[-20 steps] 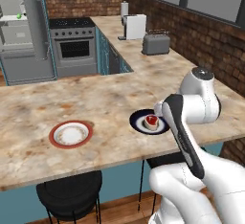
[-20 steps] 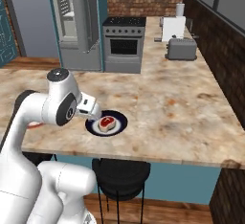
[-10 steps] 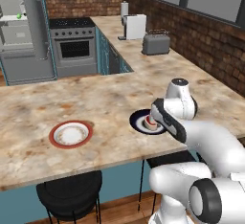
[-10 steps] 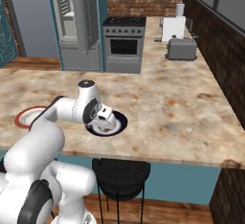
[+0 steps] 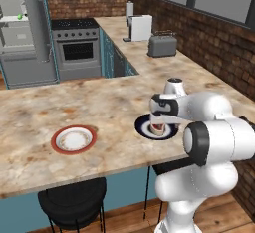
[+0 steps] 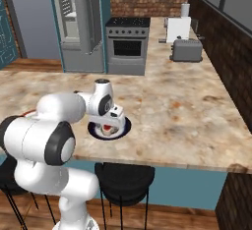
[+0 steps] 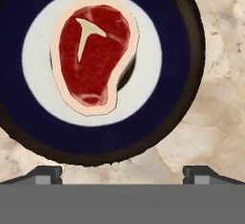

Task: Transport the steak and corn to the fridge. Place the steak on the rack containing meat and place the corn on the rack containing the vegetable, ensuring meats and vegetables are on different racks.

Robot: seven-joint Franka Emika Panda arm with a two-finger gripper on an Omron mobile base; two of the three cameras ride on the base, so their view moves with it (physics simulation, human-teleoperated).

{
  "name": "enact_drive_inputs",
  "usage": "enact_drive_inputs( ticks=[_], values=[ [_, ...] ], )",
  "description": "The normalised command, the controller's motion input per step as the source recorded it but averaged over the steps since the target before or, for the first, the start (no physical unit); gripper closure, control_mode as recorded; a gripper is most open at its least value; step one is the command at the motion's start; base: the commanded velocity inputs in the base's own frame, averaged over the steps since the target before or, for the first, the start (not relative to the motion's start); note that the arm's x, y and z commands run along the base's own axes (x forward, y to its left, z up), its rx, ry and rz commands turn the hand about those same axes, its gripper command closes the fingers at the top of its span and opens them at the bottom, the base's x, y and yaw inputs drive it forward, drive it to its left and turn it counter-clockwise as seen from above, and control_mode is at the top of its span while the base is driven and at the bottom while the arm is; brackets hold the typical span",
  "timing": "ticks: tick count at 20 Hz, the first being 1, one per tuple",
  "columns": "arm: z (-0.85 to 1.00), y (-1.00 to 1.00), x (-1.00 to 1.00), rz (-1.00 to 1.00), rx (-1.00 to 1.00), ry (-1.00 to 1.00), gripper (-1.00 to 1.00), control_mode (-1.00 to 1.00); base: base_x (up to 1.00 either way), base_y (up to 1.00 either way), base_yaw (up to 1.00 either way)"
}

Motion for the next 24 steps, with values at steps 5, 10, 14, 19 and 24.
enact_drive_inputs(
  ticks=[5,10,14,19,24],
  values=[
    [-0.26,0.08,0.37,0.00,0.01,0.08,-1.00,-1.00,0.00,0.00,0.00],
    [-0.63,0.01,0.29,0.01,0.01,0.08,-1.00,-1.00,0.00,0.00,0.00],
    [-0.33,0.16,0.47,0.02,0.00,0.00,-1.00,-1.00,0.00,0.00,0.00],
    [-0.21,0.09,0.34,0.00,0.00,0.02,-1.00,-1.00,0.00,0.00,0.00],
    [-0.08,0.06,0.00,0.00,0.00,0.01,-1.00,-1.00,0.00,0.00,0.00]
  ],
)
